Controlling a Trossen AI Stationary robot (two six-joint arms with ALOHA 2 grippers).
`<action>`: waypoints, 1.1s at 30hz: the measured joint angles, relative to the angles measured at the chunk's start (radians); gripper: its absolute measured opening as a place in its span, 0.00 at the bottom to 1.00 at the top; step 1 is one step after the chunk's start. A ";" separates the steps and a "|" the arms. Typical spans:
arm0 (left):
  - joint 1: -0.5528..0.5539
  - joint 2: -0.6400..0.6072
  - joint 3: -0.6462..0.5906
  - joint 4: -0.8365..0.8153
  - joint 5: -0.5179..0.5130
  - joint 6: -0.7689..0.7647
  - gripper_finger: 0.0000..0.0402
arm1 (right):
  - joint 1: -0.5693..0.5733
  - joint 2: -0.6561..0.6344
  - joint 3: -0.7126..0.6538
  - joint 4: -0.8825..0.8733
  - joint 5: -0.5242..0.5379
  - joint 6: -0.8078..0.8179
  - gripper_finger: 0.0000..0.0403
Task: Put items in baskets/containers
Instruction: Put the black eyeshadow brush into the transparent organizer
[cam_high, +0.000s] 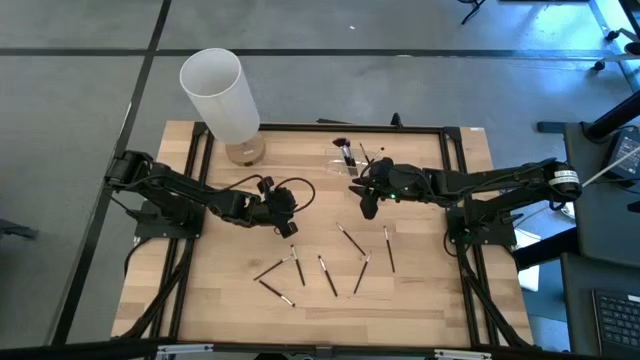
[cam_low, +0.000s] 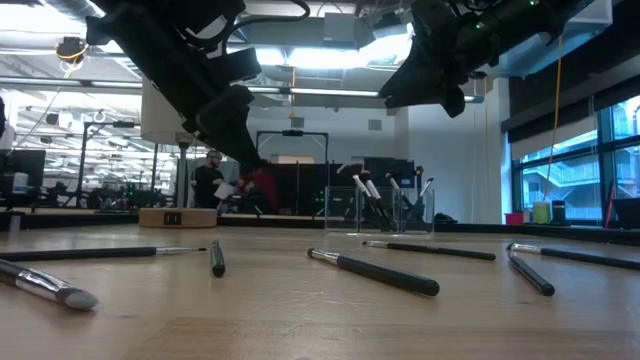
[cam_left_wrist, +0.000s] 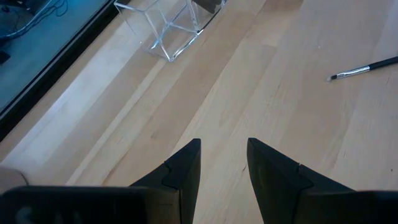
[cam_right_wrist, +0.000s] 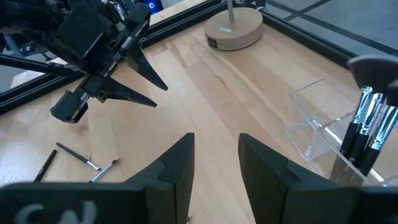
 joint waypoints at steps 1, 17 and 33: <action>0.000 0.000 0.000 0.000 0.000 0.000 0.31 | 0.000 0.000 0.000 0.000 0.000 0.000 0.31; 0.000 0.000 0.000 -0.003 0.109 -0.077 0.31 | 0.000 -0.001 0.000 0.000 -0.016 0.032 0.31; -0.036 0.001 0.113 -0.425 0.314 -0.208 0.27 | 0.000 -0.001 0.042 -0.009 -0.018 -0.010 0.31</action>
